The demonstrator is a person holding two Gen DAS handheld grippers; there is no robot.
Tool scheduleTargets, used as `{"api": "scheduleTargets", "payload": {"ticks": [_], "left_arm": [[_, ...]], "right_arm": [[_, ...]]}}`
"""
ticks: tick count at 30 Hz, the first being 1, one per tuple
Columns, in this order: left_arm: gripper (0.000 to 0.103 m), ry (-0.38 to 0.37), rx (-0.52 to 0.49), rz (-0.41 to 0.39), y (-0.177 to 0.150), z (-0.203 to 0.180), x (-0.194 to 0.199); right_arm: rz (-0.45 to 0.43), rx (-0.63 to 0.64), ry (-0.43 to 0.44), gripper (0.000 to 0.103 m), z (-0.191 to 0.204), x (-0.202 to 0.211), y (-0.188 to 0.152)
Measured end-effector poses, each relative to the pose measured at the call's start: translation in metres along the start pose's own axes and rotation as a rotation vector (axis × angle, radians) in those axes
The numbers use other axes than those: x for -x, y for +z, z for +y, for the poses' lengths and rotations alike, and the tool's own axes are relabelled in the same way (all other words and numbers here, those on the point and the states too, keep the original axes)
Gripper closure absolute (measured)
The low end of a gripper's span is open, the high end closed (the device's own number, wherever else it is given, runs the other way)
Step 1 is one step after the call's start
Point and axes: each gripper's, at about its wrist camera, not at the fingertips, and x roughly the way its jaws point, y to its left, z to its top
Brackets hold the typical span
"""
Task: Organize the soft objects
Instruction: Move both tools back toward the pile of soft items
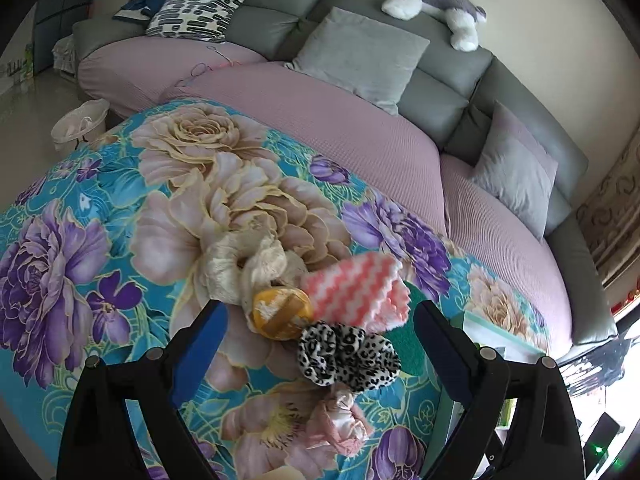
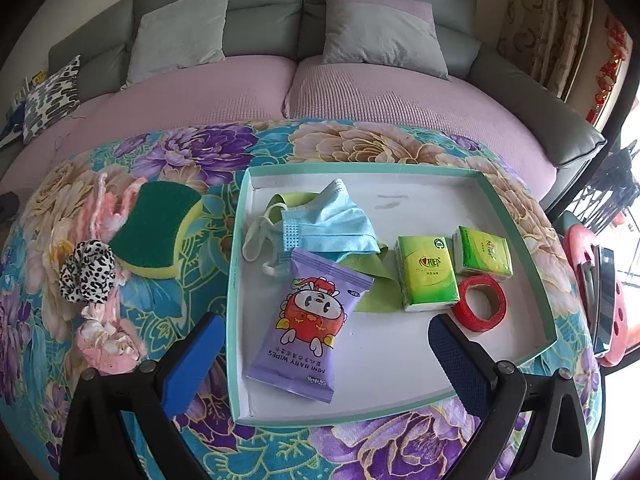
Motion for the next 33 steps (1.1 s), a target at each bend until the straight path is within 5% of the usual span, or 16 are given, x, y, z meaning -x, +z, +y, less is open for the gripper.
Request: {"api": "scheduleTargets", "payload": {"ticks": [20,29,33], "left_arm": [[0.008,-0.041,0.128,-0.049,0.015,0.052,0.009],[0.008,0.17,0.137,0.017,0.01,0.073,-0.008],[0.008,0.205,0.149,0.046,0.007,0.081,-0.017]], "right_arm": [[0.008,0.102,0.105,0.0,0.06,0.0,-0.001],[0.009,0.189,0.181,0.0,0.104,-0.004,-0.002],[0.016,0.221,0.214,0.0,0.121,-0.009,-0.005]]}}
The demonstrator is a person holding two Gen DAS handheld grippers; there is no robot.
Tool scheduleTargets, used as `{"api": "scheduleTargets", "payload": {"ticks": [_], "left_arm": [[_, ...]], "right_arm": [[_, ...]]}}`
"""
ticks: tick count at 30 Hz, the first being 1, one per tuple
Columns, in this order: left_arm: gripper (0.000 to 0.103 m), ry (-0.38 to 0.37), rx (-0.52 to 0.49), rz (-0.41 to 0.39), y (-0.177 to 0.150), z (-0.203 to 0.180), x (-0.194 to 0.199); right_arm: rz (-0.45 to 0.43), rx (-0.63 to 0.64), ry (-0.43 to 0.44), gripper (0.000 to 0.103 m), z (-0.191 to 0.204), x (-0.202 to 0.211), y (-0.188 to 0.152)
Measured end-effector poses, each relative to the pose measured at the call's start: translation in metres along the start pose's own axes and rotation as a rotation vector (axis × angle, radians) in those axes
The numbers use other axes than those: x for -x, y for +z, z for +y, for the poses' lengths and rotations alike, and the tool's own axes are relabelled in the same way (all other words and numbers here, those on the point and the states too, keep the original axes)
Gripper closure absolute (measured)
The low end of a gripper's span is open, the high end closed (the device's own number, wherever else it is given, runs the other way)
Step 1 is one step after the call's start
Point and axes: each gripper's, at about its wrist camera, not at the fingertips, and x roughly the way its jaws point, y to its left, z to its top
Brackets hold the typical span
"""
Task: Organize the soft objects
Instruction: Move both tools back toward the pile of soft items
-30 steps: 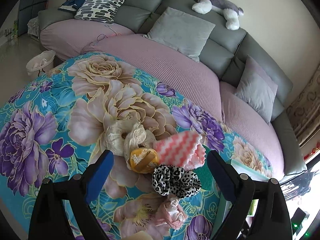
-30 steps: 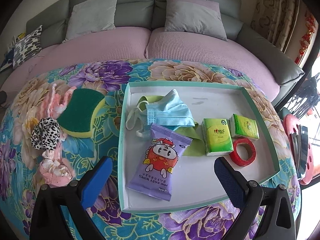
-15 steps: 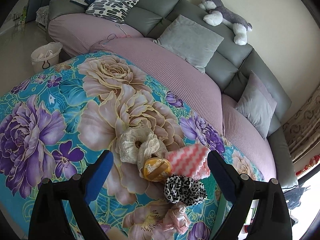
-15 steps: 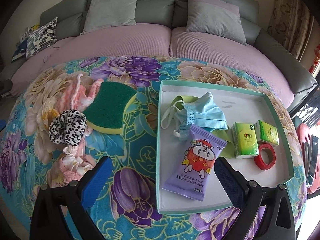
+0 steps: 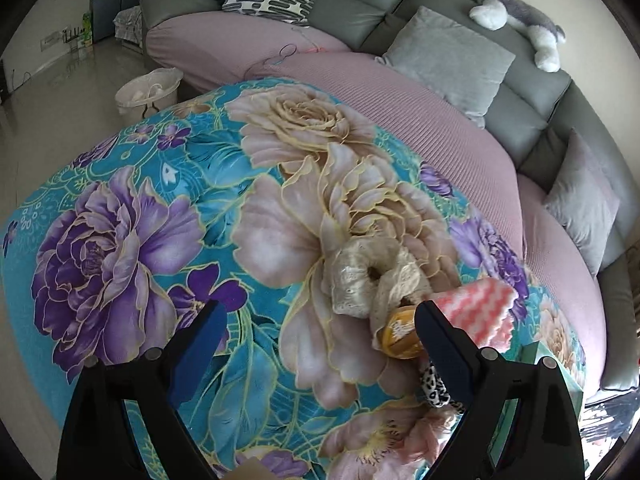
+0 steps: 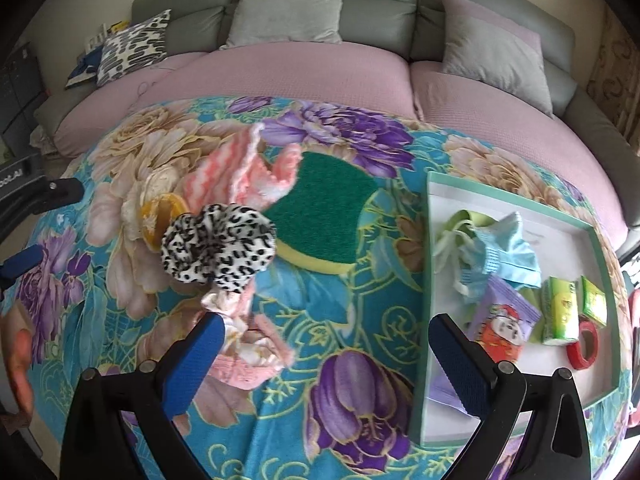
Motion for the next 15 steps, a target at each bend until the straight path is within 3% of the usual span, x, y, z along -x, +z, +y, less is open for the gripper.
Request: {"api": "scheduleTargets", "payload": {"ticks": [9,15], "left_arm": [[0.008,0.055,-0.013,0.073,-0.006,0.002,-0.021],[0.008,0.063,-0.041,0.11,-0.01,-0.003,-0.029]], "right_arm": [[0.041,0.068,0.094,0.0,0.031,-0.026,-0.006],[0.078,0.097,0.11,0.0,0.043,-0.043,-0.012]]}}
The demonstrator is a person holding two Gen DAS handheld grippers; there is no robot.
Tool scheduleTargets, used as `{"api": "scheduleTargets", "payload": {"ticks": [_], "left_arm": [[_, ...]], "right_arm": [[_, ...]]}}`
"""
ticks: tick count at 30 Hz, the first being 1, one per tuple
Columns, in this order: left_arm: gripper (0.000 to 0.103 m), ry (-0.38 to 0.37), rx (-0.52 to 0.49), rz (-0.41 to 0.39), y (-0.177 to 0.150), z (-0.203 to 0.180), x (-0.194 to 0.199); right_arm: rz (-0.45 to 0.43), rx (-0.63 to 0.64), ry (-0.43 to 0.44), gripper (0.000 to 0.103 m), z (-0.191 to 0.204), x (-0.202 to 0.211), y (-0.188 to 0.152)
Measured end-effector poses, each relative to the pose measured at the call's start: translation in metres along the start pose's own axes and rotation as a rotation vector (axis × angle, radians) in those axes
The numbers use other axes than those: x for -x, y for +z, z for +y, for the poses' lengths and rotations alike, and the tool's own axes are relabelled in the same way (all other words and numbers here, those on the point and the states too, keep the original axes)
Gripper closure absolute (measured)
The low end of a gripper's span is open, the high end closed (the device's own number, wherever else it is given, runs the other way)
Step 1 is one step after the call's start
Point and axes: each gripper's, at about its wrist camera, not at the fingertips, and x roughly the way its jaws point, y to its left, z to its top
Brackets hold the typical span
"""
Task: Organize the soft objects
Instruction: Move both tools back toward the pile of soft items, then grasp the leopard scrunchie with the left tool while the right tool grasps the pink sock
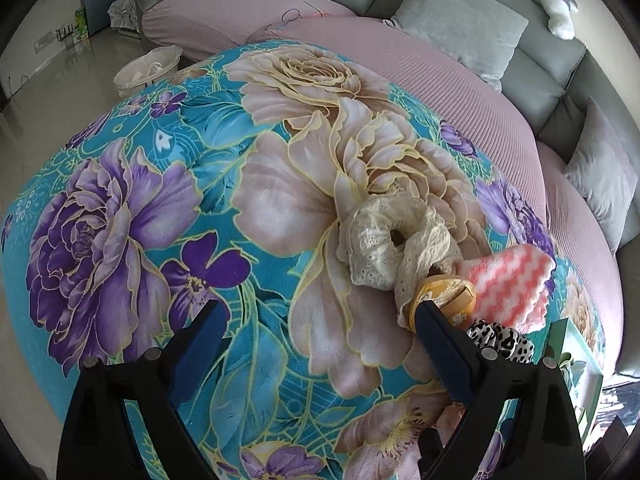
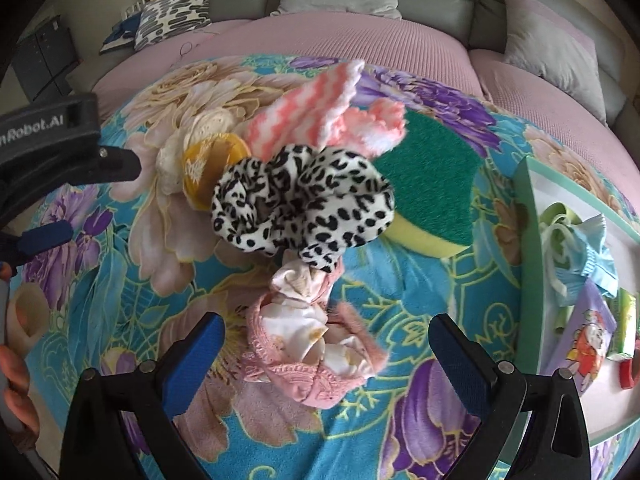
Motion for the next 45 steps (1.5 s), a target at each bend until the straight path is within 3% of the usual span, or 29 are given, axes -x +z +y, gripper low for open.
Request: {"api": "scheduleTargets", "payload": {"ticks": [9,17,19,32,33,35,39,45], "left_arm": [[0.008,-0.039,0.044,0.017,-0.001,0.001,-0.004],[0.008,-0.096,0.01,0.09,-0.004,-0.014,-0.011],[0.008,-0.107,0.005,0.102,-0.005,-0.018,-0.011],[0.01,-0.229,-0.033,0.144,-0.012,-0.045,-0.012],[0.012,-0.242,-0.043,0.152,-0.014,-0.049,-0.013],[0.026,-0.261,-0.055,0.17,-0.016,-0.056,-0.016],[0.037,-0.291,-0.082,0.223,-0.024,-0.069,-0.026],[0.062,-0.326,-0.109,0.27,-0.035,-0.084,-0.036]], "right_arm": [[0.016,0.011,-0.081,0.0,-0.001,-0.012,-0.005],[-0.003,-0.052,-0.034,0.003,-0.02,-0.007,0.002],[-0.009,-0.059,-0.01,0.014,-0.023,-0.006,0.003],[-0.032,-0.125,0.044,0.05,-0.04,0.0,0.006],[-0.032,-0.131,0.048,0.051,-0.043,-0.002,0.007],[-0.031,-0.146,0.059,0.051,-0.045,-0.001,0.006],[-0.03,-0.172,0.067,0.058,-0.054,-0.002,0.007],[-0.029,-0.203,0.079,0.06,-0.062,-0.004,0.007]]}}
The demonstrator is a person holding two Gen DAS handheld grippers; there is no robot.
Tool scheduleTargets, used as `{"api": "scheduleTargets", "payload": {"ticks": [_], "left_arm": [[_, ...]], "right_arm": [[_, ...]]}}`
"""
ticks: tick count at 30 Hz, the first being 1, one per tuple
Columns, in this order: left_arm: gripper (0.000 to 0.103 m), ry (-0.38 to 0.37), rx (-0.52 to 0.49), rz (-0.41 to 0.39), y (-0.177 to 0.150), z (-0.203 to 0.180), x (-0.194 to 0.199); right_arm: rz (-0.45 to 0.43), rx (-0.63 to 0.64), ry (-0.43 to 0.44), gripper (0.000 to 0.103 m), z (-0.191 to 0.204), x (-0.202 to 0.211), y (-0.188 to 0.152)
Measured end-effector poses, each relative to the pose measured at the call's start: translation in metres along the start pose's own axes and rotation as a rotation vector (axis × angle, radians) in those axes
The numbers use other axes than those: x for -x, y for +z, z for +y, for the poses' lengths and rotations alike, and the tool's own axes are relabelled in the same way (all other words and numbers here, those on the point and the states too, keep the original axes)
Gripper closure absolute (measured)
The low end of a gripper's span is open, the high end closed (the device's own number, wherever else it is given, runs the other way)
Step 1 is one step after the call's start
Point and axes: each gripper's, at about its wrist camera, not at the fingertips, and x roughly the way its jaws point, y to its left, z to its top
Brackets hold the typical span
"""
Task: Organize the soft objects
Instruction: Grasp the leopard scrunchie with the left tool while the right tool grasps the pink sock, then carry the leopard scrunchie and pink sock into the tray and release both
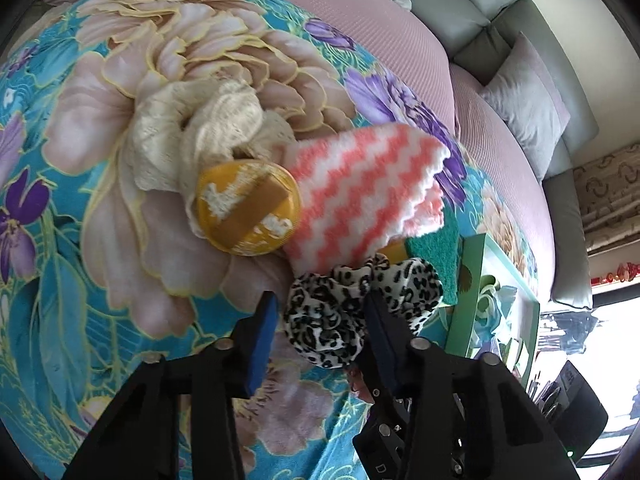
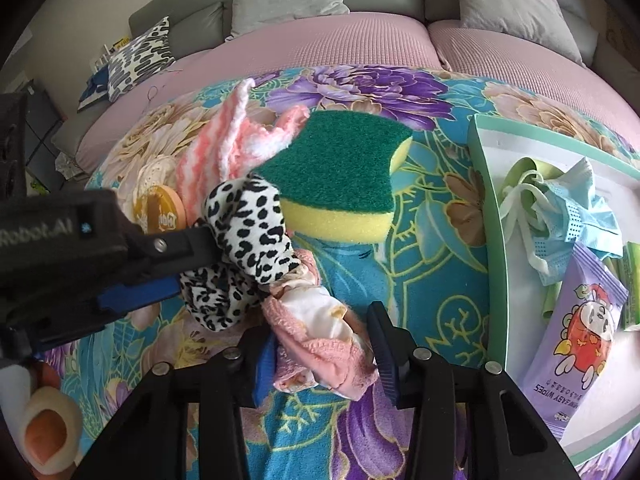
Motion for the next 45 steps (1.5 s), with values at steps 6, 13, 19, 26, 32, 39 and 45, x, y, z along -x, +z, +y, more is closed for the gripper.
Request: {"api": "scheduleTargets", "payload": {"ticks": [6,13,19,26,32,39,45], "left_arm": [[0.07,0.036,-0.003,0.024,0.0,-0.003,-0.018],[0.073,0.065,-0.02,0.02,-0.002,-0.005,-0.026],[0.079,0.056,-0.02,0.016,-0.002,-0.003,-0.025],[0.085,0.056,-0.028,0.009,-0.003,-0.011,-0.027],[0.089,0.047,-0.047,-0.007,-0.007,-0.016,-0.014],[0.09,0.006,-0.085,-0.067,-0.019,-0.024,0.015],[0.09,-0.035,-0.163,-0.178,-0.033,-0.041,0.057]], "right_arm": [[0.002,-0.026,0.011,0.063,-0.007,-0.001,0.001],[-0.003,-0.045,0.02,0.068,-0.012,0.003,-0.002],[-0.023,-0.074,0.016,0.071,-0.02,0.011,-0.001],[-0.058,-0.098,0.013,0.076,-0.029,0.027,0.002],[-0.104,-0.105,0.009,0.076,-0.035,0.047,0.003],[-0.167,-0.115,0.016,0.076,-0.041,0.072,0.004],[-0.222,-0.126,0.014,0.076,-0.049,0.096,0.001]]}}
